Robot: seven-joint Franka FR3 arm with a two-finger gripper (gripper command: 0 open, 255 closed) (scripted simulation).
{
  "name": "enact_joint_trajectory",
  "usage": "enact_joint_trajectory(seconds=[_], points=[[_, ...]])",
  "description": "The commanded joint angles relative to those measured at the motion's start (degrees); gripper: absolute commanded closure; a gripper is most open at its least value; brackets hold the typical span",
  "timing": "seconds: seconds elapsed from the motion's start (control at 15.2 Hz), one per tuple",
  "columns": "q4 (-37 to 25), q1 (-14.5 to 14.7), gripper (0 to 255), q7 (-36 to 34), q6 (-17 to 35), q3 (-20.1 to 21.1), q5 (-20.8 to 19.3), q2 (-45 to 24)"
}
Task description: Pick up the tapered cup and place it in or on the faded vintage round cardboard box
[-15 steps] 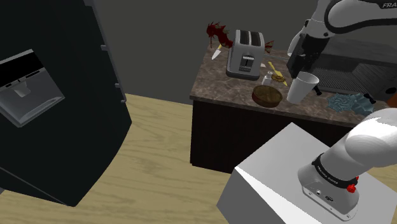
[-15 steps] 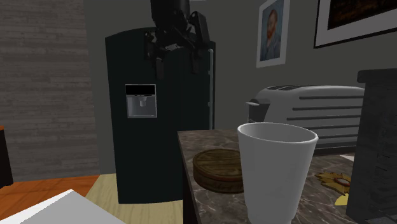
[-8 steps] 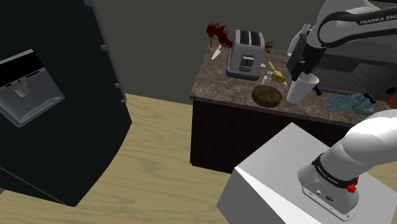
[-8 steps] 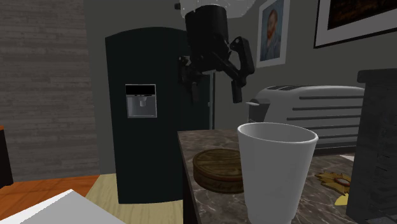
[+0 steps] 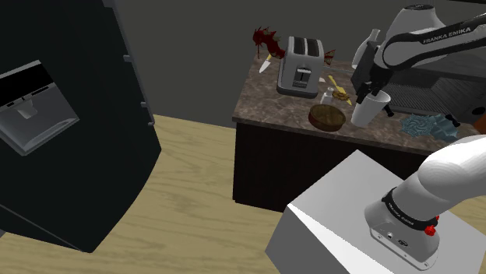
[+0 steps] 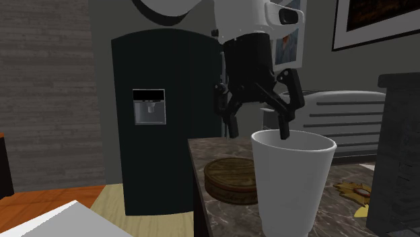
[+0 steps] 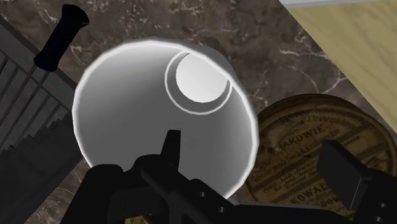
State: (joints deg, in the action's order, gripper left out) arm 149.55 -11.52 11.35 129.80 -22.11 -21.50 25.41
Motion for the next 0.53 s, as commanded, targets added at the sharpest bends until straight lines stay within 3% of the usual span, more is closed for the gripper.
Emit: enact_joint_trajectory(seconds=[0.0, 0.46], points=[[0.6, -0.1, 0, 0.1, 1.9, -0.5, -0.3, -1.2], [1.4, -0.2, 0, 0.1, 4.4, -1.1, -0.5, -2.8]])
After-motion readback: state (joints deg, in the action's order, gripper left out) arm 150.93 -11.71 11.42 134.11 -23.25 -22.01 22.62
